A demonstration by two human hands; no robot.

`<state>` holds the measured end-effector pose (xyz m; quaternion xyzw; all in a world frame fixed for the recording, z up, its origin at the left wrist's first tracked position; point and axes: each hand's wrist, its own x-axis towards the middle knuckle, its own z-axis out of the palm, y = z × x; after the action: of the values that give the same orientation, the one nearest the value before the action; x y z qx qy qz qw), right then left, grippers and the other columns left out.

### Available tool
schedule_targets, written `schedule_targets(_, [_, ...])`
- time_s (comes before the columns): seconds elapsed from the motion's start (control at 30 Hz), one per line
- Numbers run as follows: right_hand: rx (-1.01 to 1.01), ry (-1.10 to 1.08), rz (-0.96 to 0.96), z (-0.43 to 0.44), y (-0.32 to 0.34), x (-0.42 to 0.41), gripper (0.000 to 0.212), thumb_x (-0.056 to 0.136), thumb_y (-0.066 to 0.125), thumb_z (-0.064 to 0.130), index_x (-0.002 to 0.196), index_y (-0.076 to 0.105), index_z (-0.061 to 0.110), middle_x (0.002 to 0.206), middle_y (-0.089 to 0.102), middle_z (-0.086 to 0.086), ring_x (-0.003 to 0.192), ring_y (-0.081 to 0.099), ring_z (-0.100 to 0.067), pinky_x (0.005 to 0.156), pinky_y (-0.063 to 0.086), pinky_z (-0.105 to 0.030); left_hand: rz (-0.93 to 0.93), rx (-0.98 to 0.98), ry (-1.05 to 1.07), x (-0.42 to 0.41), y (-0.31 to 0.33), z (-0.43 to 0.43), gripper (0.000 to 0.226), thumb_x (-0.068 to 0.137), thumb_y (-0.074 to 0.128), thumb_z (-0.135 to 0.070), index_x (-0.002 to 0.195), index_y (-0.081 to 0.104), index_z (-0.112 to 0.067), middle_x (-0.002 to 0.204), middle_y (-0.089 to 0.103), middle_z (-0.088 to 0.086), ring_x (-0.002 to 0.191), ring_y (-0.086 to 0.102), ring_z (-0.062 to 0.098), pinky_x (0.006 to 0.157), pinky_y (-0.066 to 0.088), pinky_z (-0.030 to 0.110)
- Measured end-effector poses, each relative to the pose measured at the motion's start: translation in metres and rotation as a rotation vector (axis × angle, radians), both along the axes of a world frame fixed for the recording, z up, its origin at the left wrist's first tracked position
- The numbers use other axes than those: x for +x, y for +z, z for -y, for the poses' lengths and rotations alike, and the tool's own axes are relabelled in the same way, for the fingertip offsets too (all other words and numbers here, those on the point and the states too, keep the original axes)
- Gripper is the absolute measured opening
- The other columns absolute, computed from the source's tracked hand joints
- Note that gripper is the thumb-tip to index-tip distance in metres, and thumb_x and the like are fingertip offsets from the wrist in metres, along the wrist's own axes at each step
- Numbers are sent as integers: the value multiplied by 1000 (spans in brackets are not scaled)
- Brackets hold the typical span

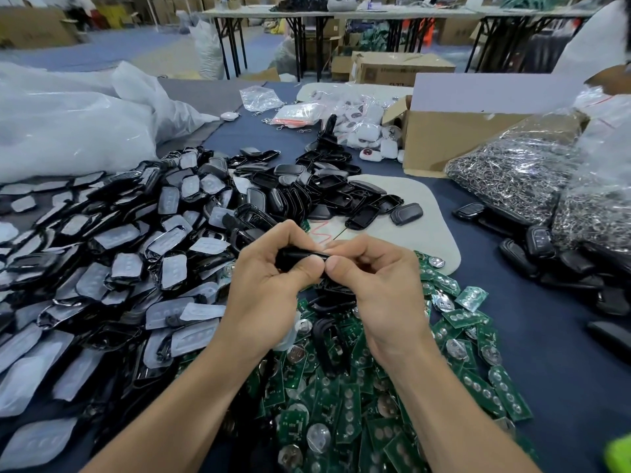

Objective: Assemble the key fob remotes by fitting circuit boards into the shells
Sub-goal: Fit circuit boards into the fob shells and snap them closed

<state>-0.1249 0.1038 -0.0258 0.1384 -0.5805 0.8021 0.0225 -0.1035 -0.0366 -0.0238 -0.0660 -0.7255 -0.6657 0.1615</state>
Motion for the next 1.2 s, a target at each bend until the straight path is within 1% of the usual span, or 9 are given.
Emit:
schedule_targets(0.07, [45,-22,-5,2,-2,2,34,83,69,-17,71,77,14,75,76,-4,70,72,-13,66,57,-21,28,22,-11,-2,0,3,17,80,67,-6,78,68,-22,77,71,-5,79,67,13,77,59,30])
schedule_targets(0.13, [119,-50,-35,3,-3,3,27,86,70,-11,76,77,13,78,78,-4,73,73,-12,68,57,-21,38,9,-12,-2,2,6,14,81,69,-8,79,69,-22,80,73,-4,80,69,13,79,61,31])
schedule_targets(0.3, [298,-44,-86,-1,3,0,24,84,68,4,91,77,25,86,79,4,81,75,-9,71,57,-20,0,-9,20,0,9,14,18,74,81,-9,85,77,-23,87,78,-3,83,75,12,75,57,20])
schedule_targets(0.43, [227,-40,-84,-1,2,1,28,83,70,-4,89,79,22,89,80,1,85,77,-16,72,60,-24,-6,88,-36,0,9,12,16,75,79,-4,84,79,-17,94,78,-2,91,75,15,80,57,23])
schedule_targets(0.6, [236,-107,-160,-4,4,0,27,76,78,-11,82,77,15,94,80,7,91,76,-10,77,58,-19,-116,-83,21,1,6,8,18,81,77,-5,87,76,-22,100,76,-10,102,73,14,82,56,23])
schedule_targets(0.8, [149,-102,-105,-3,0,2,25,77,80,-14,79,80,11,87,81,-1,83,78,-17,70,60,-20,-143,-109,84,3,2,4,20,81,77,-8,82,75,-29,97,76,-17,99,73,10,83,55,17])
schedule_targets(0.93, [171,-103,-64,-2,-1,3,28,77,82,-7,78,81,21,84,81,1,80,78,-18,69,61,-24,-85,-112,120,3,-1,3,19,79,79,-11,82,76,-30,93,76,-17,94,73,6,83,54,15])
schedule_targets(1.07, [179,-112,-48,-2,0,1,18,78,82,3,83,80,21,85,81,1,81,79,-19,72,62,-29,-87,-72,90,2,4,5,28,82,83,-5,90,81,-32,93,80,-12,94,76,8,82,56,16])
schedule_targets(1.2, [100,-100,-10,-5,3,-2,31,80,74,-10,82,80,20,92,81,-1,88,78,-17,77,61,-27,-17,49,79,1,7,6,45,78,86,5,98,83,-35,98,82,-4,96,77,14,81,60,22])
